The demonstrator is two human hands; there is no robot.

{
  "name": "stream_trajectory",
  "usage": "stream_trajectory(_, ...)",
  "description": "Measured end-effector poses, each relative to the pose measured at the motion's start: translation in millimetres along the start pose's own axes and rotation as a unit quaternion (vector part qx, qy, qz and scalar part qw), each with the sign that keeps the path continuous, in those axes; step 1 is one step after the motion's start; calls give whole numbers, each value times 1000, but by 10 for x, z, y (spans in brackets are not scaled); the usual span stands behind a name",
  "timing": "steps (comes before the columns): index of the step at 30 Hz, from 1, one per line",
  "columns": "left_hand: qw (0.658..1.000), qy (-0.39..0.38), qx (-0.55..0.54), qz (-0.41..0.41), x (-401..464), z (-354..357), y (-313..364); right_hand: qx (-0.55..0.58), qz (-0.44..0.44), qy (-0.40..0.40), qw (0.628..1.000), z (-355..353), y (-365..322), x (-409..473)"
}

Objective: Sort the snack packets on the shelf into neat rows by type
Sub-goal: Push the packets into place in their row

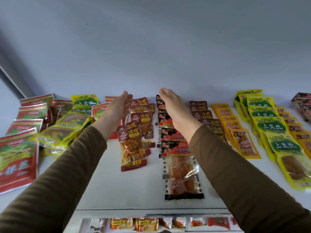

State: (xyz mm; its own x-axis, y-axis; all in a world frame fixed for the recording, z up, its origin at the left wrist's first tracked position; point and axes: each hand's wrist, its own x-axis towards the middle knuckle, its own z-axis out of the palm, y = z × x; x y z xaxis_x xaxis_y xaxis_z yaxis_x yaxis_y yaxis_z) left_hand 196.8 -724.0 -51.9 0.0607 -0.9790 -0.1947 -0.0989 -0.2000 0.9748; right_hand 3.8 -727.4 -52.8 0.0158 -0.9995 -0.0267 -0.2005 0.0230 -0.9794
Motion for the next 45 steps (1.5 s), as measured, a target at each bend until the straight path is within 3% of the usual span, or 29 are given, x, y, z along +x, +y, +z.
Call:
stream_trajectory(5,999,-36,2,-29,-14,-277,-163,73,95,-2,993,539,24,-53)
stream_trajectory(11,993,-84,22,-77,-107,-310,-152,23,154,62,986,1018,30,-140)
stream_trajectory(17,983,-112,-9,-143,-149,-333,-46,-4,162,105,981,1130,-66,-200)
stream_trajectory(29,966,-205,63,-143,-89,-524,-201,88,241,95,962,1052,249,-305)
stream_trajectory(35,968,-197,-38,-151,-35,-387,-190,107,244,123,956,1107,552,15)
stream_trajectory(45,972,-132,-128,-144,170,-194,-215,117,215,107,964,1164,187,51)
